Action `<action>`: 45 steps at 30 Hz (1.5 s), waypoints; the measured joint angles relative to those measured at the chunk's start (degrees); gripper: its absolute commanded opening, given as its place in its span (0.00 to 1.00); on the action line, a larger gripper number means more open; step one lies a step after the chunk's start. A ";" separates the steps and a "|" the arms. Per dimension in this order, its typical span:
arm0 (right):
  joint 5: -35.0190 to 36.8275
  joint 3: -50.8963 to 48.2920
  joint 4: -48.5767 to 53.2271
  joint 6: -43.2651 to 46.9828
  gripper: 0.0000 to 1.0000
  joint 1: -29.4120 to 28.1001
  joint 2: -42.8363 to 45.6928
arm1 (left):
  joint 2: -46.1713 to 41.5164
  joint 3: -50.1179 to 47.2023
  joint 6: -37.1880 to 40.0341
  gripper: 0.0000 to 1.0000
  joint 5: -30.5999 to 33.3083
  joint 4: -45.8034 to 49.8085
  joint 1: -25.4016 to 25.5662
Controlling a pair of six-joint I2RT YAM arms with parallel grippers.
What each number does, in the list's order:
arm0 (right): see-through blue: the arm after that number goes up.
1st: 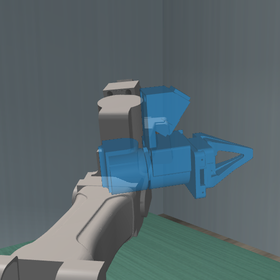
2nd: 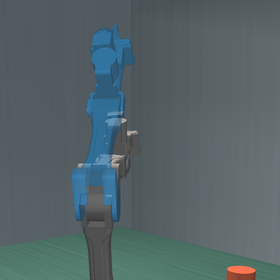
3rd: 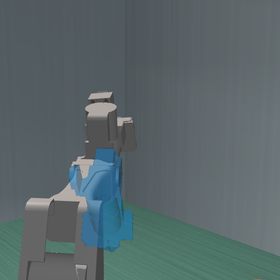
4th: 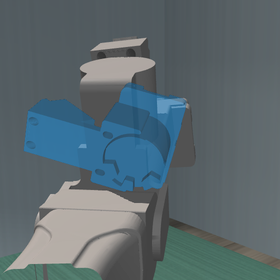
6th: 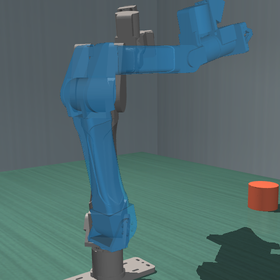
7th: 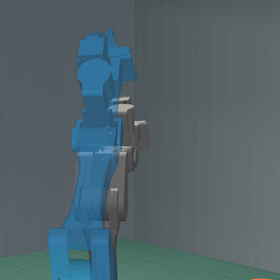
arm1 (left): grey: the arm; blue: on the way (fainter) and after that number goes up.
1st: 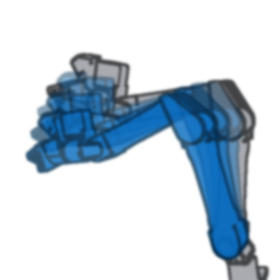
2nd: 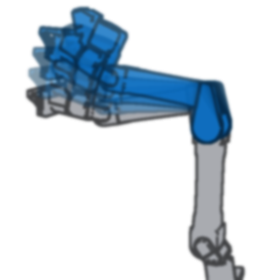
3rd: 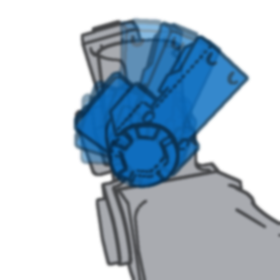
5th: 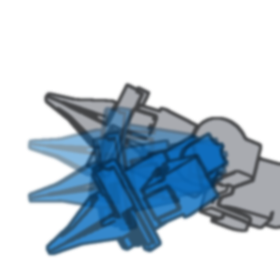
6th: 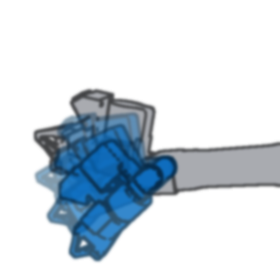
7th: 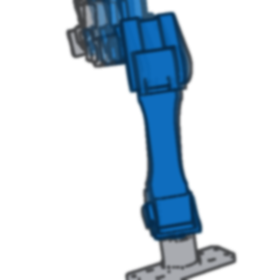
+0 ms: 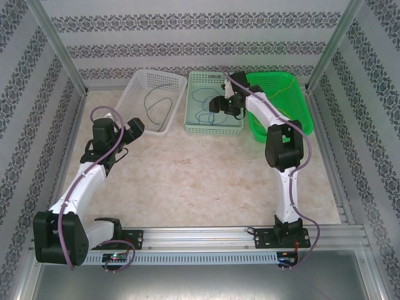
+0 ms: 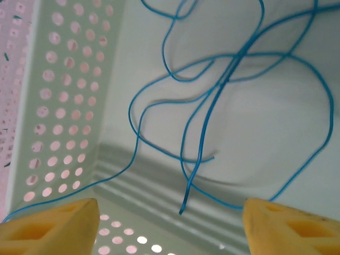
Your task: Untangle the cables
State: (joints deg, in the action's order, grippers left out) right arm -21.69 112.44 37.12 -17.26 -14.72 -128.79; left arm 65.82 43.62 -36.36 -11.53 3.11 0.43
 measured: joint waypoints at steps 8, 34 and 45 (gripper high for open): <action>0.22 -19.89 -6.21 0.98 0.98 -0.02 16.94 | -1.33 0.00 2.43 1.00 4.44 2.69 0.02; 27.89 -90.97 -76.22 17.33 0.98 10.40 48.92 | 7.69 -20.48 33.31 1.00 21.81 -30.49 1.14; 26.56 -90.99 -85.15 17.27 0.98 11.67 42.47 | 20.39 -20.52 36.83 1.00 14.69 -44.35 1.11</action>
State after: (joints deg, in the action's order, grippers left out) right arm 4.86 21.45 -48.03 0.01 -3.05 -86.32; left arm 86.21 23.09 0.47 3.16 -41.23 1.54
